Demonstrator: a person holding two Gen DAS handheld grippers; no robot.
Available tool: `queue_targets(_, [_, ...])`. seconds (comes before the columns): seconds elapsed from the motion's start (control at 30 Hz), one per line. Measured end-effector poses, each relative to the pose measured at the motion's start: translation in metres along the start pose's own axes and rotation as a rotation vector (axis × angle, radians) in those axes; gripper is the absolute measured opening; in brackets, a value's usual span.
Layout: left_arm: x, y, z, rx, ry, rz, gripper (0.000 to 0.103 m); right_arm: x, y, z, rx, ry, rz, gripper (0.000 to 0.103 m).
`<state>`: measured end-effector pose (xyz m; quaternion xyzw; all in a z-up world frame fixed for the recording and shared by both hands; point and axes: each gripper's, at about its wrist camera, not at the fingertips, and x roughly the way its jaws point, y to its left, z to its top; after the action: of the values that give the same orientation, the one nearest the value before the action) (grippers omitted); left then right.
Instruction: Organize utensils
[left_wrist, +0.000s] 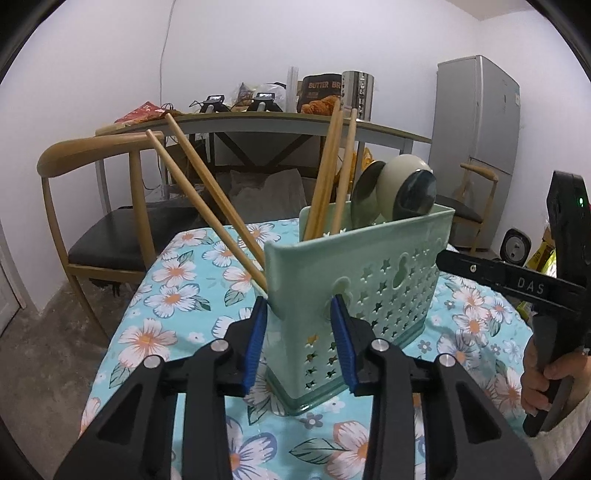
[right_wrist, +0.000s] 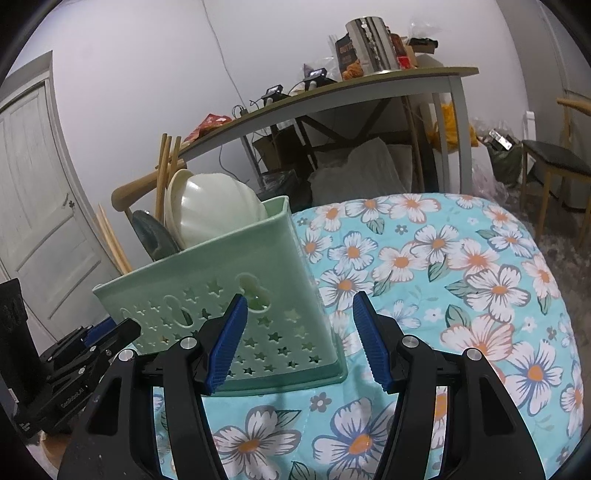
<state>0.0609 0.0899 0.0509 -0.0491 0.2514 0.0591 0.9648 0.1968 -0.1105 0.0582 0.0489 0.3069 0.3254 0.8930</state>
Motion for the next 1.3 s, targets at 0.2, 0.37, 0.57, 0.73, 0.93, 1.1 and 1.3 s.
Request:
queue_targets(0.2, [-0.001,0.003,-0.001,0.077,-0.013,0.009,0.027,0.002,0.002,0.0,-0.013,0.006,-0.008,0.057])
queue_targets(0.37, [0.001,0.002,0.0,0.154,-0.035,0.025,0.027,0.005,0.007,-0.001,-0.014,0.032,0.034,0.039])
queue_targets(0.57, [0.003,0.009,0.0,0.163,-0.034,0.012,0.027,0.002,0.008,-0.003,0.003,0.06,0.049,0.027])
queue_targets(0.73, [0.004,0.01,0.0,0.171,-0.041,0.019,0.026,0.0,0.009,-0.006,0.009,0.076,0.066,0.026])
queue_targets(0.93, [0.007,0.02,0.003,0.133,-0.034,0.015,0.026,-0.002,0.012,-0.008,0.015,0.086,0.106,0.026])
queue_targets(1.1, [0.008,0.024,0.003,0.121,-0.028,0.01,0.026,-0.003,0.017,-0.011,-0.011,0.096,0.102,0.026])
queue_targets(1.3, [0.005,0.027,0.001,0.086,-0.002,-0.004,0.026,-0.004,0.014,-0.014,0.01,0.116,0.136,0.032])
